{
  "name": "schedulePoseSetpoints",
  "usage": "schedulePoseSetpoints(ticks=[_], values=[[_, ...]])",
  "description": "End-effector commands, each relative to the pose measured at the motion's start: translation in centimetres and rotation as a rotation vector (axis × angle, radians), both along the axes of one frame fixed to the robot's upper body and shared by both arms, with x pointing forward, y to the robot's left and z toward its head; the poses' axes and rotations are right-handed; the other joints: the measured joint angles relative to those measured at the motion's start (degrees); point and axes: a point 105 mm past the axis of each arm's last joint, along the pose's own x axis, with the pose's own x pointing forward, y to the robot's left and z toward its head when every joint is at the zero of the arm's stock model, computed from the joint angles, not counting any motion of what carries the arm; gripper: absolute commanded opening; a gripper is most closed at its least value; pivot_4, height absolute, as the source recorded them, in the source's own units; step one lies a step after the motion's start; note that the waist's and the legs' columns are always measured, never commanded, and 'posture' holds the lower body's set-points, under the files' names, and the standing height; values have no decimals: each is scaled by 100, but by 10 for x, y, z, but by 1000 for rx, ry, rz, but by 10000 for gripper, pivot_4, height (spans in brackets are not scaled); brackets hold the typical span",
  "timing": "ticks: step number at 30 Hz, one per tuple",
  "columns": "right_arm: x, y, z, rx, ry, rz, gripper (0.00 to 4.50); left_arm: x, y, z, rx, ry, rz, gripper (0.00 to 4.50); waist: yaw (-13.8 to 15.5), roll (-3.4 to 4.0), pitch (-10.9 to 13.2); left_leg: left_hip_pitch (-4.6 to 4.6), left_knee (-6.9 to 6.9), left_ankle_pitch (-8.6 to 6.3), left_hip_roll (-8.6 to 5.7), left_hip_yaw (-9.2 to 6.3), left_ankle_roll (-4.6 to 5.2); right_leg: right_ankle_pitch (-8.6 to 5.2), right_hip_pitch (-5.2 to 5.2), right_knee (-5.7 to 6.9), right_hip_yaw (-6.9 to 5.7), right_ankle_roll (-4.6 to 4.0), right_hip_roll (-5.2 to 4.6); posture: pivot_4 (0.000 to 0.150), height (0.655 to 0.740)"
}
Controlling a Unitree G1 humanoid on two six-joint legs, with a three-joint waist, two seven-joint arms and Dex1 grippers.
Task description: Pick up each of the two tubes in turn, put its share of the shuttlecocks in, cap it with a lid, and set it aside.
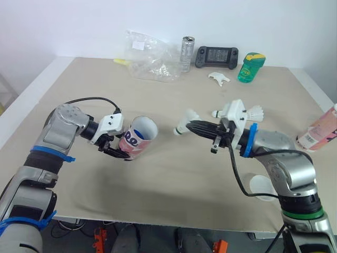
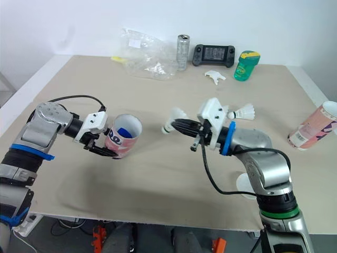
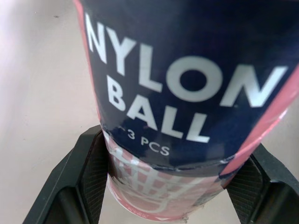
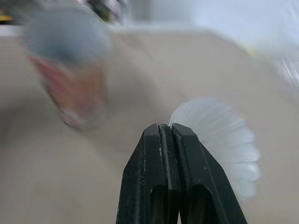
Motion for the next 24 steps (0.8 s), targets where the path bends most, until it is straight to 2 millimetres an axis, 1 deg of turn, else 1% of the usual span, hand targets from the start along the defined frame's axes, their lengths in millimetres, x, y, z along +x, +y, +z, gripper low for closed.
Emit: schedulePoseSetpoints(ticks=[1, 3, 5, 7, 9, 11, 12, 13, 15, 17, 19, 20, 22, 24], values=[[-22, 23, 41, -11, -138, 164, 2685, -3, -10, -6, 1, 33, -37, 29887, 9, -2, 0, 0, 0, 0, 0, -1, 0, -1, 2, -1, -2, 0, -1, 1500, 7394], [-25, 28, 57, 5, -180, 201, 2685, -3, -10, -6, -3, 34, -34, 29887, 13, 6, 2, -5, 3, 0, -7, 3, 0, 0, -3, 0, 2, 1, -9, 1500, 7394], [-26, 30, 66, 20, -200, 225, 2685, -3, -10, -6, -6, 36, -29, 29887, 32, 3, 0, -4, 3, 0, -6, -16, 0, -5, 5, -1, -19, -8, -8, 1500, 7394], [-25, 31, 67, 9, -197, 230, 2685, -4, -10, -7, -8, 37, -28, 29887, 36, 4, 0, -5, 2, 0, -6, -15, 0, -5, 5, 0, -19, -10, -9, 1500, 7394], [-21, 29, 61, -27, -196, 220, 2685, -4, -10, -7, -10, 37, -28, 29887, 40, 4, 0, -5, 2, 0, -7, -15, 0, -4, 5, 0, -19, -12, -9, 1500, 7394], [-17, 27, 64, -12, -200, 206, 2685, -4, -9, -7, -10, 38, -25, 29887, 40, 4, 0, -5, 2, 0, -7, -15, 0, -4, 5, 0, -19, -12, -9, 1500, 7394], [-17, 26, 69, 4, -202, 208, 2685, -4, -9, -7, -9, 40, -23, 29887, 40, 4, 0, -5, 2, 0, -7, -15, 0, -4, 4, 0, -19, -12, -9, 1500, 7394], [-18, 26, 69, -2, -201, 215, 2685, -4, -9, -7, -9, 40, -22, 29887, 40, 4, 0, -5, 2, 0, -7, -15, 0, -4, 4, 1, -19, -12, -9, 1500, 7394], [-18, 26, 65, -29, -195, 216, 2685, -4, -9, -7, -8, 40, -21, 29887, 40, 4, 1, -5, 2, 0, -6, -15, 0, -4, 4, 1, -19, -13, -8, 1500, 7394], [-12, 23, 52, -72, -170, 186, 2685, -3, -9, -7, -8, 38, -22, 29887, 44, 4, 1, -5, 2, 0, -6, -15, 0, -4, 4, 1, -19, -14, -9, 1500, 7394], [7, 11, 41, -63, -98, 72, 2685, -3, -10, -6, -11, 35, -23, 29887, 45, 3, 0, -5, 2, 0, -6, -15, 0, -5, 5, 1, -19, -14, -10, 1500, 7394], [13, 3, 34, -51, -42, 41, 4940, -3, -11, -6, -12, 35, -23, 29887, 45, 3, 0, -5, 2, 0, -6, -14, 0, -5, 5, 1, -19, -14, -9, 1500, 7394], [18, -11, 22, -54, 15, -8, 10838, -3, -11, -6, -14, 33, -24, 29887, 50, 3, 0, -5, 3, 0, -7, -15, 0, -5, 5, 1, -20, -14, -9, 1500, 7394], [20, -32, 7, -89, 50, -96, 18784, -4, -11, -6, -16, 35, -24, 29887, 65, 3, 0, -6, 2, 0, -8, -15, 0, -3, 5, 1, -20, -18, -10, 1500, 7394]])
